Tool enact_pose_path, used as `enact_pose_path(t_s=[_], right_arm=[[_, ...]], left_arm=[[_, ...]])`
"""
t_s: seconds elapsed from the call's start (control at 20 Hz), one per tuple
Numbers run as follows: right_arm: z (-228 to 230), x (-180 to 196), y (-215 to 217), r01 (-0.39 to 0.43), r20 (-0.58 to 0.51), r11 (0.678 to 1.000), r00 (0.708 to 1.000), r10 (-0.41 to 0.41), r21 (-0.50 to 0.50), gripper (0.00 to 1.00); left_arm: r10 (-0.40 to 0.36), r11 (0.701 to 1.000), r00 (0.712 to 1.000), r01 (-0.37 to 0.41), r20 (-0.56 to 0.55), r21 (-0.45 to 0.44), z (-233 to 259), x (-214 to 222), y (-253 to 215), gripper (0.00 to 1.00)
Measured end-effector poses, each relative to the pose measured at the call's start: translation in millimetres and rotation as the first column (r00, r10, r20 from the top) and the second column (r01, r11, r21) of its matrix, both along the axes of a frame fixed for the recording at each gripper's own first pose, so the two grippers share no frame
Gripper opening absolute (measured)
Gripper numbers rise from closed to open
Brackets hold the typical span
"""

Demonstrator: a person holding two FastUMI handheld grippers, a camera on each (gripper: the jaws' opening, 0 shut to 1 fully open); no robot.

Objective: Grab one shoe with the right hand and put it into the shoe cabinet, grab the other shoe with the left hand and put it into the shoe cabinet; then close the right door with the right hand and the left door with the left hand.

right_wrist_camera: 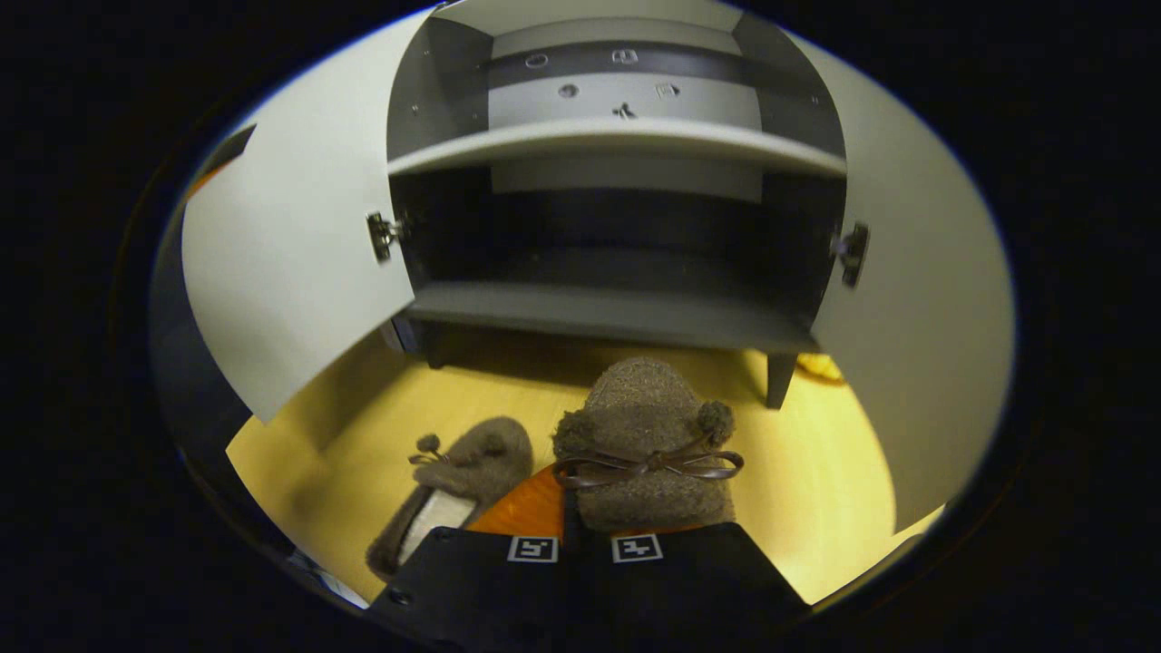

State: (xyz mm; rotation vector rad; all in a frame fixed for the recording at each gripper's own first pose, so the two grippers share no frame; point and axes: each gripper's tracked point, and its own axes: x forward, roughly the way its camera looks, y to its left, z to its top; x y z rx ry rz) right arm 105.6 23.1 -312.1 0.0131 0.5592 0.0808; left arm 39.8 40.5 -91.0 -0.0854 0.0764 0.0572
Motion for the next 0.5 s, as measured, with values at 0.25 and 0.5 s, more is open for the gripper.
enact_pose_path(t_s=[0.25,0.5], right_arm=[[132,42,-12,0.007,0.22,1.0,0.975,-0.008,0.004,0.07],[218,100,-25,0.02,0.346,0.999,0.938,-0.01,-0.024,0.06]], left_arm=[[0.007,1.0,1.0,-0.007,0.008,0.008,14,-12,-7,0.95],[0.014,0.999,1.0,-0.015,0.021,0.039,27,-18,-15,0.95]])
